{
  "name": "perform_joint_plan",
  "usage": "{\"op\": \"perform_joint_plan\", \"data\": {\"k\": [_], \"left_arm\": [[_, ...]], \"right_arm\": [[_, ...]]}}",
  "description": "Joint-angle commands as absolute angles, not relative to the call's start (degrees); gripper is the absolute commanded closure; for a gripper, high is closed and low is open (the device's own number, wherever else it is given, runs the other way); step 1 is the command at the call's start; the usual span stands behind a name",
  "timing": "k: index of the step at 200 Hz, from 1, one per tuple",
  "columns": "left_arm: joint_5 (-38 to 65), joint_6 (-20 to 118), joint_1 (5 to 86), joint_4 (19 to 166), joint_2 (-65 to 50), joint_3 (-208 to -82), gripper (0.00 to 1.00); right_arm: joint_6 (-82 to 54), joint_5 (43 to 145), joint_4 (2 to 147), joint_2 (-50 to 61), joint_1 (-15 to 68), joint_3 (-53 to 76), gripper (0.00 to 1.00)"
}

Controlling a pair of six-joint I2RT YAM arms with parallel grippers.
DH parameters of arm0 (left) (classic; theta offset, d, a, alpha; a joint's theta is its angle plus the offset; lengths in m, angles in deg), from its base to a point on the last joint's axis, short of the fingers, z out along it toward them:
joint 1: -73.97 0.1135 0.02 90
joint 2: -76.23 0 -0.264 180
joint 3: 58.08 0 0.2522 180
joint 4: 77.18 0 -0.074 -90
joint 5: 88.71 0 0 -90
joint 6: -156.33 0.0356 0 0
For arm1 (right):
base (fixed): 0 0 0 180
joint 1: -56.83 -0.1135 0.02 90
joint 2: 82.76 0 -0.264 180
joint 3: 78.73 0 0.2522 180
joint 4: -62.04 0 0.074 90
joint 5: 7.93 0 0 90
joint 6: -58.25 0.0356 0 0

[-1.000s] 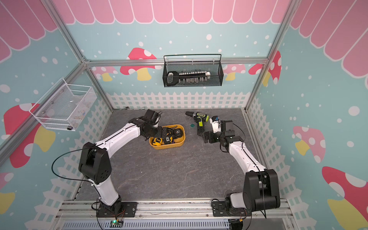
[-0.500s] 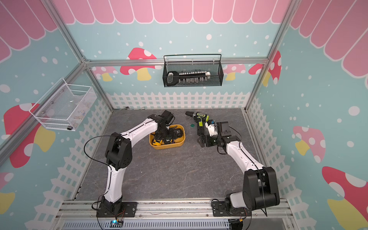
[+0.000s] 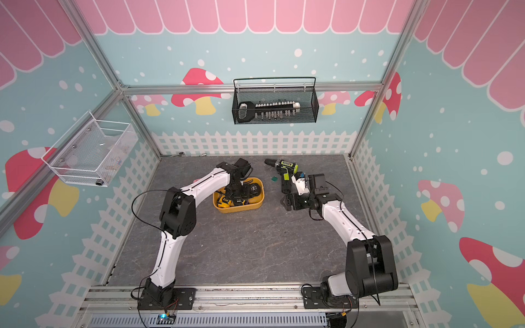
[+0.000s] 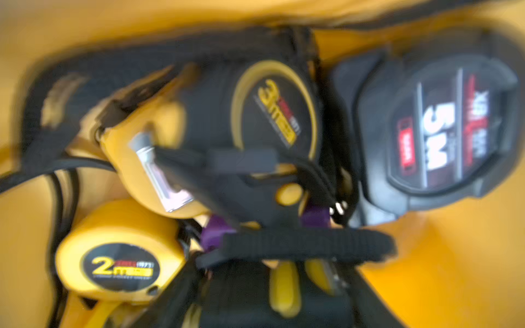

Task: Take the tape measure out of the storage box
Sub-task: Pick up the tape measure from the storage box, then place the tape measure at the center of the board.

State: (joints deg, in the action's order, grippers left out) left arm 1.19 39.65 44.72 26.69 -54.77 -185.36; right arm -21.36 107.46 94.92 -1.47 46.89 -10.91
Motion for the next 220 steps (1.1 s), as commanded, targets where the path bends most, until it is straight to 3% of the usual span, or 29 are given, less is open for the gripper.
{"op": "perform_joint_plan", "data": {"k": [1, 69, 113, 148, 220], "left_arm": [[1.99, 39.17, 44.61, 25.44, -52.91, -186.36, 0.52], [8.60, 30.47, 46.63, 31.36, -42.48, -186.28, 0.58], [15.71, 20.63, 47.34, 38.96, -36.68, -179.19, 0.59], [19.98, 13.52, 47.08, 46.20, -32.32, -171.53, 0.58], [22.08, 12.45, 45.06, 48.96, -29.51, -166.46, 0.58]], "right_arm": [[-20.61, 111.22, 94.19, -1.36, 45.90, -12.36, 0.04], [-10.58, 118.25, 75.98, -2.59, 39.72, -19.10, 0.08], [-1.84, 113.94, 52.84, -1.65, 33.35, -24.35, 0.07], [4.74, 107.98, 39.22, 3.65, 28.85, -23.88, 0.10], [12.65, 107.58, 21.25, 16.33, 25.73, -18.69, 0.23]]}}
